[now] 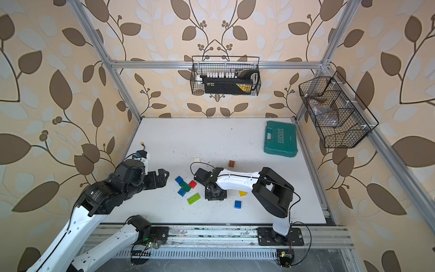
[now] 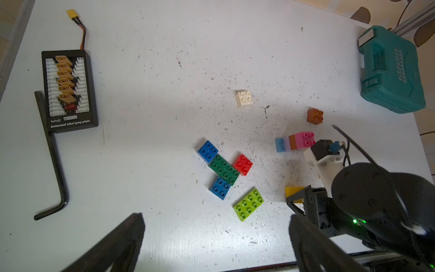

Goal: Assemble the number 1 with lego
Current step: Place the lego brick at the center of the board.

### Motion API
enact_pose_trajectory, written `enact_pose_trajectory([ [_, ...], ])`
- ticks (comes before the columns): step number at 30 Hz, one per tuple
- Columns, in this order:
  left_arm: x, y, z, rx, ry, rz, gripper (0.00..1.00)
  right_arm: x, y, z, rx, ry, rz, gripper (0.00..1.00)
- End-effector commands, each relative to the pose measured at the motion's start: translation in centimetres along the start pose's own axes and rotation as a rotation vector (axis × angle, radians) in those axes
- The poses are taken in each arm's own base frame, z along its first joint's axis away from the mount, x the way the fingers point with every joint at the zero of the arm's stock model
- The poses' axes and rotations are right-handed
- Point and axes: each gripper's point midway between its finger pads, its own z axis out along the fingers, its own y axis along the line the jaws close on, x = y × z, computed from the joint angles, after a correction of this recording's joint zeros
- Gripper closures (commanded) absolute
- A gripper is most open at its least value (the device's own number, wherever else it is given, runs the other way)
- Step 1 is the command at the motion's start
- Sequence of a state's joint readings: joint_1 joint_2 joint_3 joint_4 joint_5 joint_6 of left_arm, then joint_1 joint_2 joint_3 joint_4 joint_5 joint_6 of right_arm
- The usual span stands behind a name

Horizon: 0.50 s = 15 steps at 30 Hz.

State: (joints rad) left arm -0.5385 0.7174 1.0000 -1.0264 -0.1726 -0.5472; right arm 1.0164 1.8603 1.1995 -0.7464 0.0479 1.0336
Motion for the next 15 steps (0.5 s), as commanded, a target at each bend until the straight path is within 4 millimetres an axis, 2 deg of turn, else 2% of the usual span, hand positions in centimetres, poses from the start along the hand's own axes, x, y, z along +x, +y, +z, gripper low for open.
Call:
enact_pose_trajectory([
  [1,-0.1,-0.3,0.0,0.016,-0.005,0.02,0.01,0.4,0.1,0.4,0.002,0.023,0.015,0.38],
  [3,-0.1,-0.3,0.0,0.015,-0.003,0.02,0.01,0.6,0.0,-0.1,0.011,0.032,-0.003,0.31],
  [7,-0.1,-0.4,0.0,0.015,0.0,0.02,0.01,0.3,-0.7,-1.3,0.064,0.032,-0.052,0.31],
  [11,0.0,-0.3,0.0,0.015,-0.001,0.021,0.01,0.0,-2.0,-1.9,0.144,0.028,-0.085,0.35],
  [15,0.0,-0.3,0.0,0.016,-0.002,0.02,0.01,-0.1,-1.6,-1.6,0.134,0.04,-0.087,0.41],
])
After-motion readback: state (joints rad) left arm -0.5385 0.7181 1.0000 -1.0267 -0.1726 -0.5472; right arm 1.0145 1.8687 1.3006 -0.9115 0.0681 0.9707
